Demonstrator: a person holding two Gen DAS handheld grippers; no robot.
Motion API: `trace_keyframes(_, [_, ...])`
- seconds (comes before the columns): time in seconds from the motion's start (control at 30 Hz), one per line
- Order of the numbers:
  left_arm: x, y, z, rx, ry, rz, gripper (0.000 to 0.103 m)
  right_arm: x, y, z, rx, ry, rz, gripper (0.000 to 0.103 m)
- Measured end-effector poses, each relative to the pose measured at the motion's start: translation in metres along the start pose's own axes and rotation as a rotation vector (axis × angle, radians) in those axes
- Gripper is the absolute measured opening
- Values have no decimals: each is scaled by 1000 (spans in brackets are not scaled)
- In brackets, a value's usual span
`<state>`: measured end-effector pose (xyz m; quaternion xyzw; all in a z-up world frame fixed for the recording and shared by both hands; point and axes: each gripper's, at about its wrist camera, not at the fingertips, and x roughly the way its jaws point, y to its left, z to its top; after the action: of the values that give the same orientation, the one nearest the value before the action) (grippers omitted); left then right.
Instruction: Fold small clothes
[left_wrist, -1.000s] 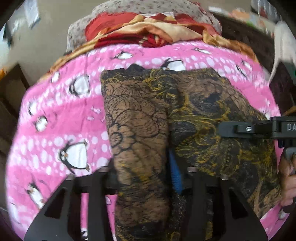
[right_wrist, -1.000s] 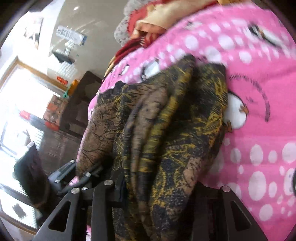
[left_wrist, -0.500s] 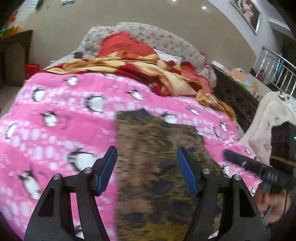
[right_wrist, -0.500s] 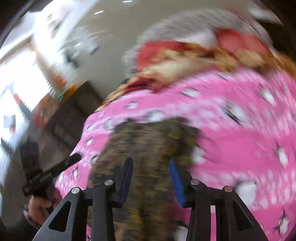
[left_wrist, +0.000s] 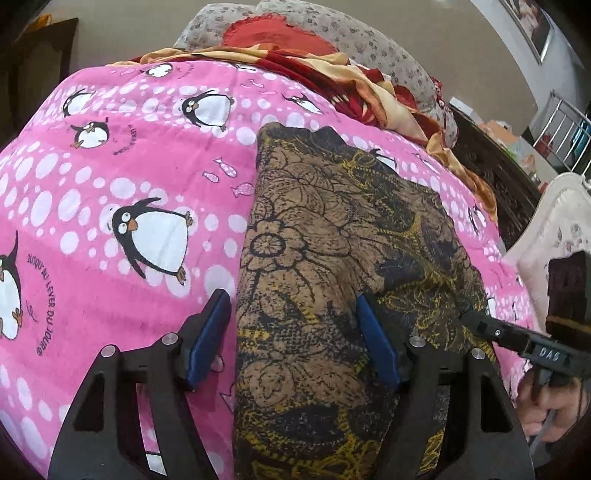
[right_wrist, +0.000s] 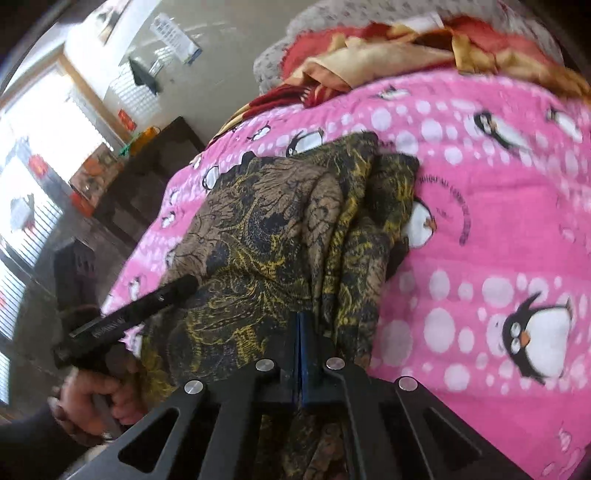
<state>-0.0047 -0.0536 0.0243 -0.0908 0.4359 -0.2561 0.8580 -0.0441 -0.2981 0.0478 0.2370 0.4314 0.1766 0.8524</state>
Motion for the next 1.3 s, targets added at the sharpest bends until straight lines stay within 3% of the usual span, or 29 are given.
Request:
trace_keyframes(0.07, [0,0,0,-4,-2,1,72,-3,10,8,3,57,-21,0])
trace_keyframes(0.1, [-2,-1,-3,-4,-8,1,72,-5,22,16,-23,43,-36,0])
trace_keyframes(0.2, [-4,-1,-5,-2,-15,-26,79,-35,57,24,-141,-140,-118,0])
trace_keyframes(0.23, [-4,-2,-5,3,-16,-17,79,-33,59,25,-150,-152,-145,0])
trace_keyframes(0.33, [-3,-10,-5,30,-13,22,79,9,37,13,-161,27,-243,0])
trace_keyframes(0.43, [-3,-10,-6,25,-13,30,80,5,24,1,-124,-36,-209,0])
trace_keyframes(0.53, [-2,-2,-5,-19,-16,-2,80,-12,26,4,-88,-34,-198,0])
trace_keyframes(0.63, [-4,-2,-8,-32,-27,2,80,-37,34,20,-92,-135,-222,0])
trace_keyframes(0.7, [-4,-5,-8,-26,-29,17,80,-22,25,27,-78,-69,-277,0])
trace_keyframes(0.77, [-4,-5,-9,-23,-31,19,80,8,4,20,-47,97,-294,0])
trace_keyframes(0.8, [-5,-5,-9,-23,-33,18,80,4,4,19,-60,73,-289,0])
trace_keyframes(0.9, [-5,-4,-10,-28,-38,6,80,-7,17,37,-71,110,-335,0])
trace_keyframes(0.93, [-5,-1,-10,-40,-40,-9,80,-19,29,47,-99,59,-352,0])
trace_keyframes(1.07, [-7,1,-10,-52,-43,-24,80,-22,64,74,-146,-19,-225,0])
trace_keyframes(1.2, [-13,-2,-5,-33,-24,5,80,33,57,66,-226,129,-360,0])
trace_keyframes(1.3, [-39,-7,16,1,-99,-22,80,25,45,70,-138,128,-379,0])
